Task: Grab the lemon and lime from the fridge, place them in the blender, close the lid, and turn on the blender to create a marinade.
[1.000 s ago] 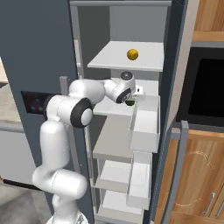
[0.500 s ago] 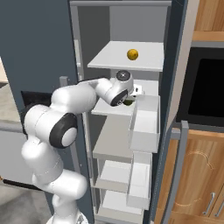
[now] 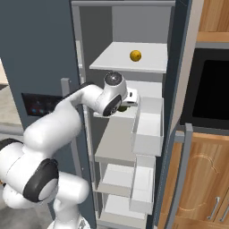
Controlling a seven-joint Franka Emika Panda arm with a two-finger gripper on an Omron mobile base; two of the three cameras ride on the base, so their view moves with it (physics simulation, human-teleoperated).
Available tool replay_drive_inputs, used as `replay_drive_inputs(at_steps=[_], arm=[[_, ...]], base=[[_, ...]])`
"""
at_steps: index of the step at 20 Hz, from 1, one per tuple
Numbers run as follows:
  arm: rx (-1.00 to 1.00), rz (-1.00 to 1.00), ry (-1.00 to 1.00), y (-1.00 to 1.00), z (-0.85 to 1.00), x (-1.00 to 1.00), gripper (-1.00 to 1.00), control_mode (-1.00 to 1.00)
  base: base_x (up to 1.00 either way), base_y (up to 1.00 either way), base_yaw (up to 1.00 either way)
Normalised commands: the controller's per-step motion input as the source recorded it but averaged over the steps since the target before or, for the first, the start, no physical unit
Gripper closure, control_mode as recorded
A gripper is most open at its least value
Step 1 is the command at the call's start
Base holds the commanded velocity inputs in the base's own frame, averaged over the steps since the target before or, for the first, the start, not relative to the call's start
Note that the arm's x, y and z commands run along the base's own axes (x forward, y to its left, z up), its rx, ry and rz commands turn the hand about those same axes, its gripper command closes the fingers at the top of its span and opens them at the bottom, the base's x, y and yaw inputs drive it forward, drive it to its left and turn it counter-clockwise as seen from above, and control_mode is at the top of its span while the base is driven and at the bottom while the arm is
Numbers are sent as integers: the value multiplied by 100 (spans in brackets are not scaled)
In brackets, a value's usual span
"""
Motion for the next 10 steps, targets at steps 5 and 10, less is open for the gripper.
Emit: replay_drive_inputs(at_steps=[5, 10], arm=[[1, 0, 1, 40, 27, -100, 100, -100], [0, 0, 2, 43, 18, -100, 100, -100]], base=[[0, 0, 0], [0, 0, 0]])
